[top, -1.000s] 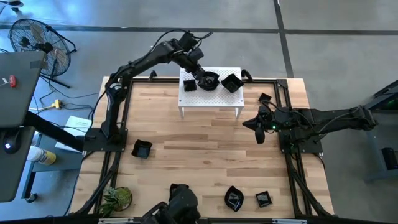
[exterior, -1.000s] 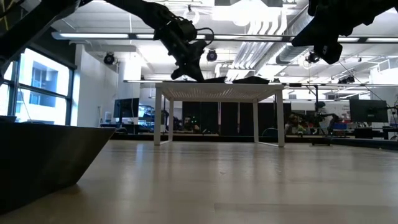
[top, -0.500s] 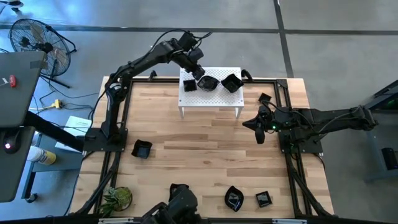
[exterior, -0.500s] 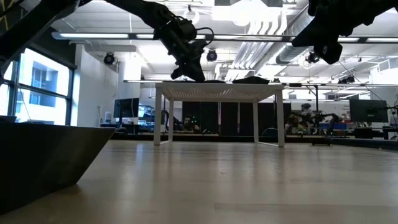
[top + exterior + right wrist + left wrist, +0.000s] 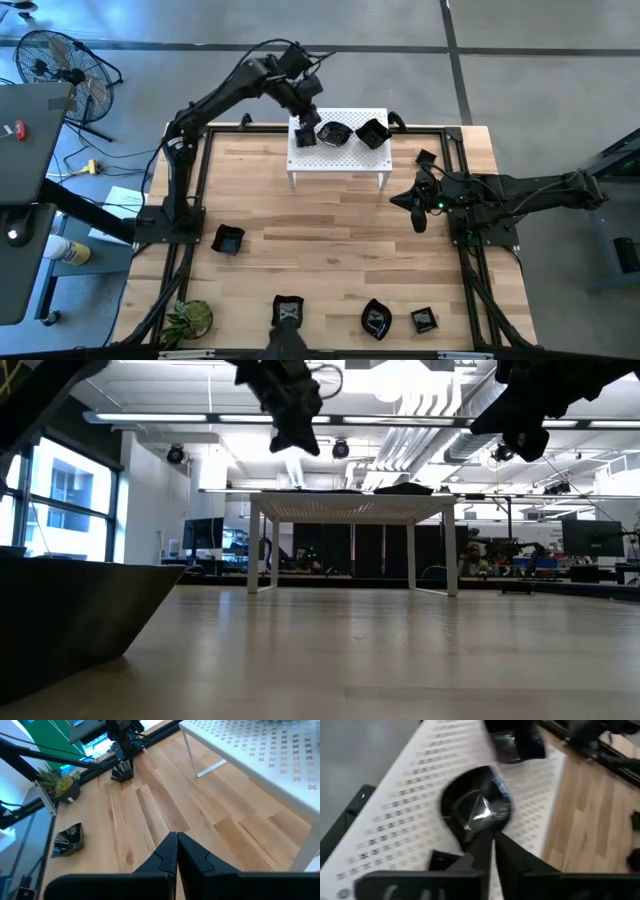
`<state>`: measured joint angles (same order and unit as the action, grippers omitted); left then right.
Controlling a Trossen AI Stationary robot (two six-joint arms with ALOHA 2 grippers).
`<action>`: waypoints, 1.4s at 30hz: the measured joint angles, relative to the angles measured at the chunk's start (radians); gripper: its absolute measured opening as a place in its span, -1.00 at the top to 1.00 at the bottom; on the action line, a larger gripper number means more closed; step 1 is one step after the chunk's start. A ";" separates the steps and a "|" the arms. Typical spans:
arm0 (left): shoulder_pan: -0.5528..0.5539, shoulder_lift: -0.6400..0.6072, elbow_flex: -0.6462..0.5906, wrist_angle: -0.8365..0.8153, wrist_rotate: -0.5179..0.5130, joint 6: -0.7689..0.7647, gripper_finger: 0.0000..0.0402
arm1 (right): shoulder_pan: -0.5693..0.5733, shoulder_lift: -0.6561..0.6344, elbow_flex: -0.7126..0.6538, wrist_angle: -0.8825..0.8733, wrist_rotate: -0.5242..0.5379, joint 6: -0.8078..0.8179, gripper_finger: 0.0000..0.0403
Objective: Pick & Place Mini shaped plates
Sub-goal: Stack the black distorted square plate on top of the black distorted square plates on the shelf
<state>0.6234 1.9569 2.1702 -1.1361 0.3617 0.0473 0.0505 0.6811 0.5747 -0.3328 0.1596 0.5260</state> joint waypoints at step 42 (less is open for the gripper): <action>-1.030 -0.552 -1.220 0.683 -0.421 -0.671 1.00 | -0.003 0.149 0.000 0.067 0.017 -0.125 0.99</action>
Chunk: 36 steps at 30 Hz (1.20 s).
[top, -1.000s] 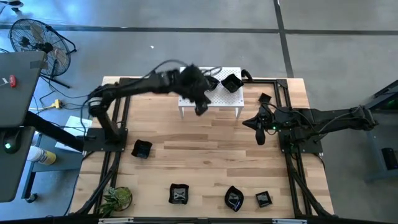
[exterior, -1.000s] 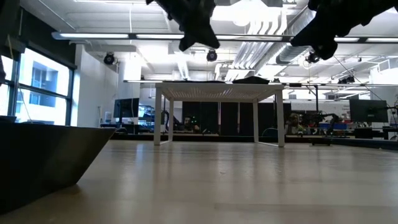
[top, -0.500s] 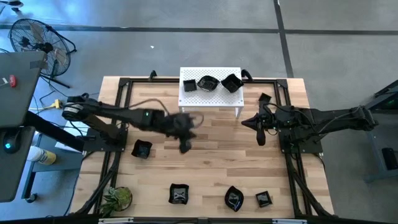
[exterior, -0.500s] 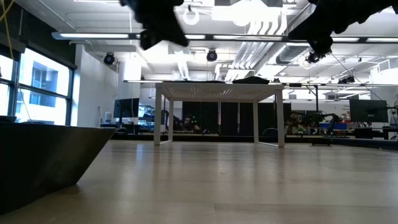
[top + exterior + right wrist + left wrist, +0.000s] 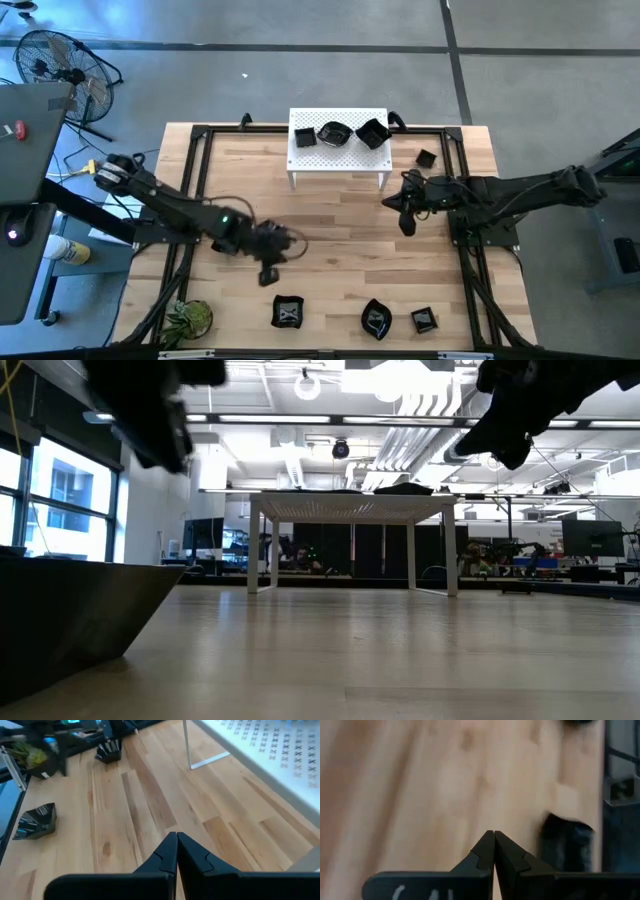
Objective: Pick & Place Mini shaped plates
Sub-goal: Stack the black distorted square plate on top of the black distorted square plates on the shelf
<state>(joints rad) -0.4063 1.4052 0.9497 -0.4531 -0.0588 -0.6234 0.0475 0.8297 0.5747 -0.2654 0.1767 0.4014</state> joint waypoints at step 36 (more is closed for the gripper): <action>-0.176 0.294 -0.002 0.239 0.075 -0.063 0.59 | 0.000 0.063 0.000 0.077 0.016 0.002 0.99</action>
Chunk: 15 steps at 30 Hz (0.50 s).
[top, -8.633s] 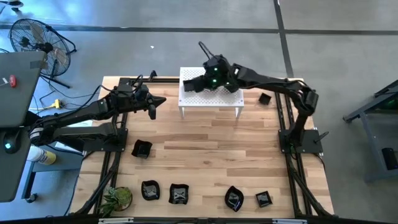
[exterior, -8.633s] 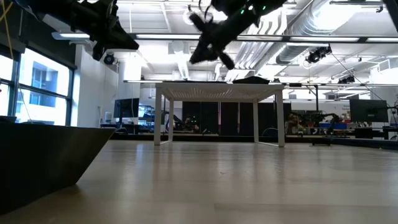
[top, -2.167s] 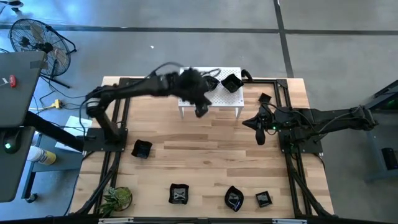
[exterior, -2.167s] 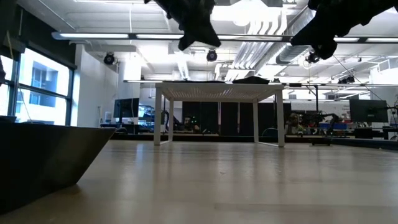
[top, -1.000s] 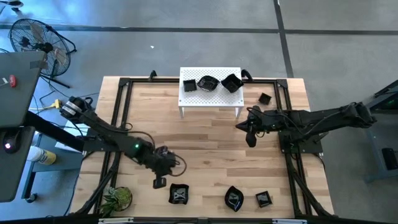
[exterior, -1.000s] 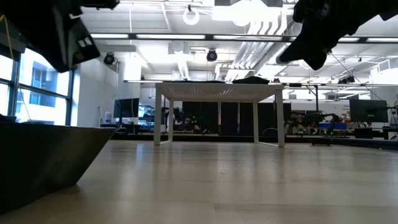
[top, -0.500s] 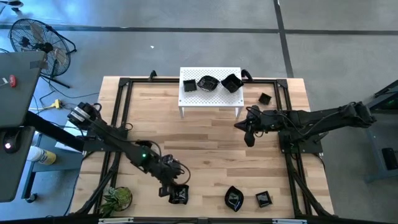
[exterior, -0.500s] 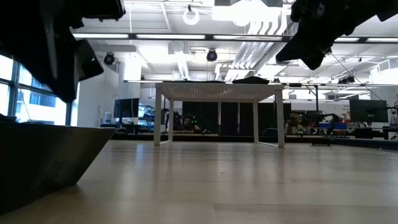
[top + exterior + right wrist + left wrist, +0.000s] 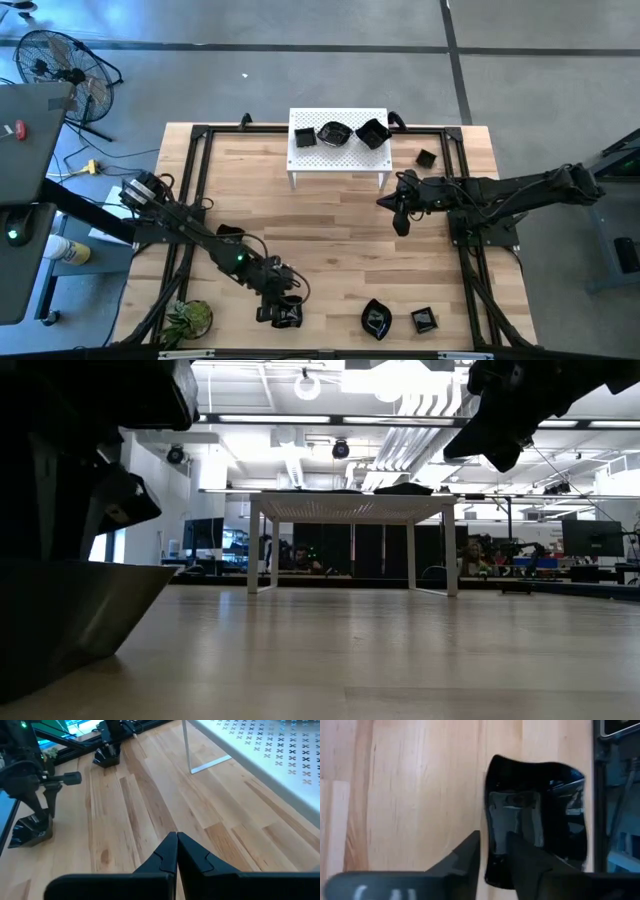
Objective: Pick & Place Mini shaped plates
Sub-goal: Stack the black distorted square plate on top of the black distorted square plates on the shelf
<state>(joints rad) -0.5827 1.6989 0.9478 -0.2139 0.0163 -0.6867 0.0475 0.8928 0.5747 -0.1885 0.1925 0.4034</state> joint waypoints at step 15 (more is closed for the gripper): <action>0.084 -0.047 -0.001 0.003 0.049 -0.036 0.99 | 0.000 -0.001 0.000 0.011 0.003 0.019 0.99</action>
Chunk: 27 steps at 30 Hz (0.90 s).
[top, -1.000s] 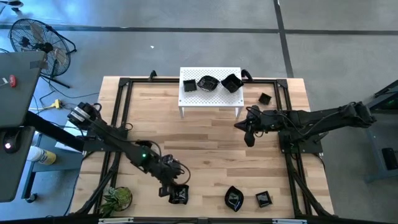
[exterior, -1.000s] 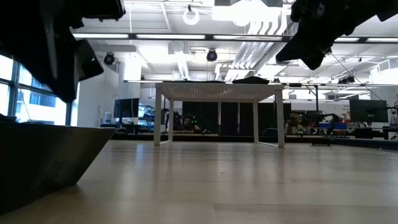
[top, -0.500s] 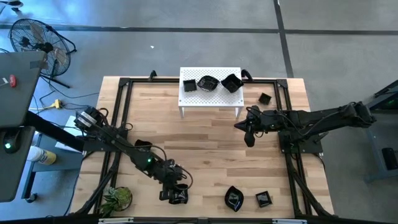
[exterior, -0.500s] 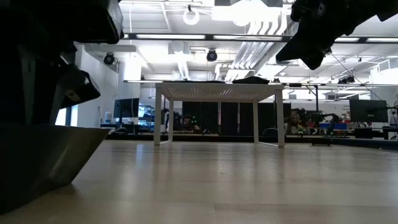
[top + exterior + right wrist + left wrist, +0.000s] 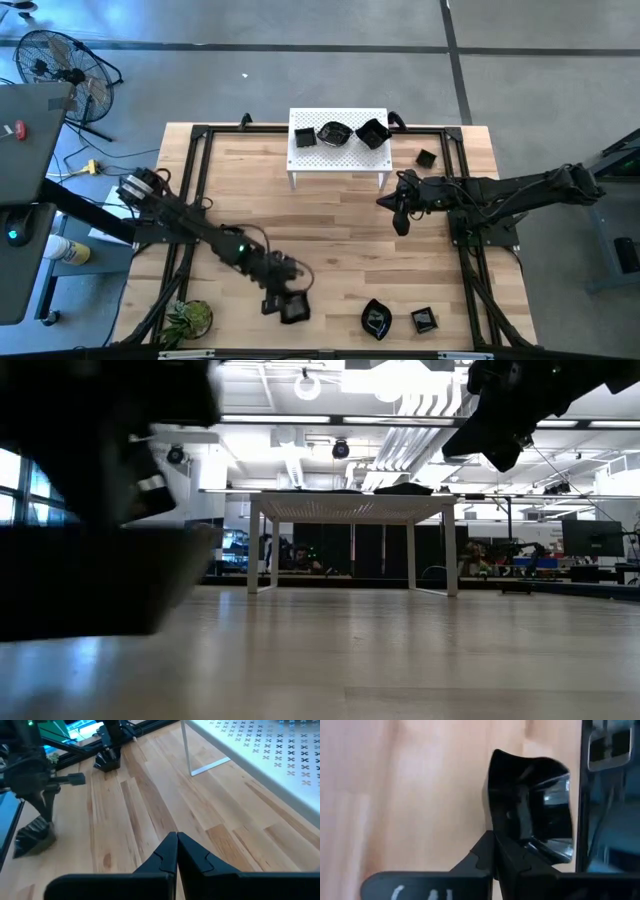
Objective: Pick & Place Mini shaped plates
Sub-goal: Stack the black distorted square plate on top of the black distorted square plates on the shelf
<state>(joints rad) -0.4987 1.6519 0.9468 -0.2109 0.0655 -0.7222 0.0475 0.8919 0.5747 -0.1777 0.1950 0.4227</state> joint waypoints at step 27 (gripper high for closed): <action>0.565 0.147 0.023 0.323 -0.092 -0.095 1.00 | 0.005 -0.219 0.000 -0.042 0.110 -0.019 0.99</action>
<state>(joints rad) 0.0663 1.7985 0.9699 0.1119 -0.0267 -0.8173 0.0525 0.6731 0.5747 -0.2195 0.3052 0.4034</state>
